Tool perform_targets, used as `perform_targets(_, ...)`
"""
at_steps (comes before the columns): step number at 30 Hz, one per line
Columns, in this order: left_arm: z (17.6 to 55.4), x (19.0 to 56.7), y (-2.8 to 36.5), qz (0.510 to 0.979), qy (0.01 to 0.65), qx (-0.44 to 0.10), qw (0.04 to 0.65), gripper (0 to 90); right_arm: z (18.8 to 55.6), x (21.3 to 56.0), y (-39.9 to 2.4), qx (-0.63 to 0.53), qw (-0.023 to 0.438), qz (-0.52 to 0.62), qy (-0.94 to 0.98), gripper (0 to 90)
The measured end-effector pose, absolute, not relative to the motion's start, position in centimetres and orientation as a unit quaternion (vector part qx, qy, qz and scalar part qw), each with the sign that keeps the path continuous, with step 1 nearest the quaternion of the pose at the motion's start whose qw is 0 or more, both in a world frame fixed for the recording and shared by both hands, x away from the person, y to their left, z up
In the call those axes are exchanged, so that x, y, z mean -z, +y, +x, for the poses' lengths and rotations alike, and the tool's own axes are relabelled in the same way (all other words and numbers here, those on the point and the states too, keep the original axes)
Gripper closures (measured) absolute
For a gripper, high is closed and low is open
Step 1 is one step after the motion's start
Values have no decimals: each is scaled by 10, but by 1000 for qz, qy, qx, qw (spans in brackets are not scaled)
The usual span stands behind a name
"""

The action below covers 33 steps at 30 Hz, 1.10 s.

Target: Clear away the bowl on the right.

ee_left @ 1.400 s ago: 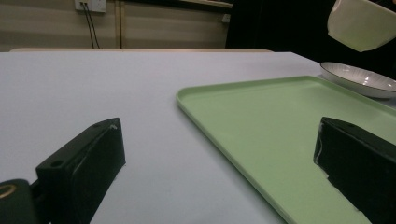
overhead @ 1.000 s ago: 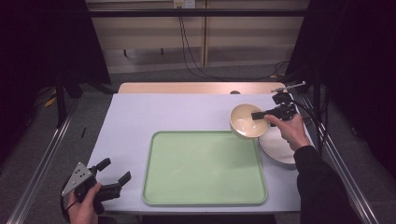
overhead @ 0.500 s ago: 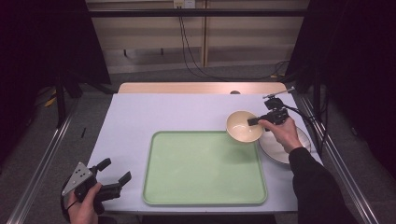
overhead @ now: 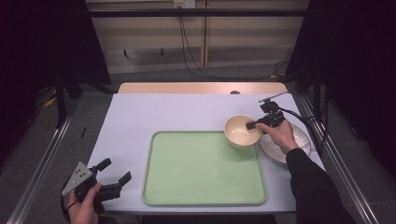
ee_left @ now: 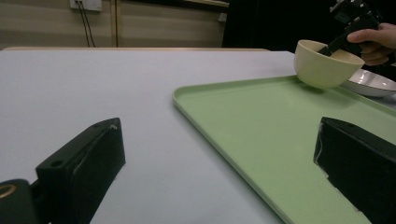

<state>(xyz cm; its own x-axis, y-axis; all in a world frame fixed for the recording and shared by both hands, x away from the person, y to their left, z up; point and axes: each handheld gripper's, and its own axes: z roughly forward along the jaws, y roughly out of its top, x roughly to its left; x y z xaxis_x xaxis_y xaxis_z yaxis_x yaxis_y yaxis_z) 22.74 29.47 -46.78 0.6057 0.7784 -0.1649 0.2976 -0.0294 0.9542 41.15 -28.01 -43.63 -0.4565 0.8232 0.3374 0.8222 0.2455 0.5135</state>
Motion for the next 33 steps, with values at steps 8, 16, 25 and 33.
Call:
perform_targets(8,228,468,295,685,392,-208,578,20,413,444,-276,-315,-5,513,798,833)
perform_targets(16,227,468,294,685,392,-209,577,20,412,446,-275,-308,-4,518,798,835)
perform_targets(25,228,468,295,687,391,-208,577,20,411,449,-275,-310,9,518,797,839)
perform_targets(33,227,468,294,685,393,-206,578,20,408,451,-274,-306,22,513,802,841)
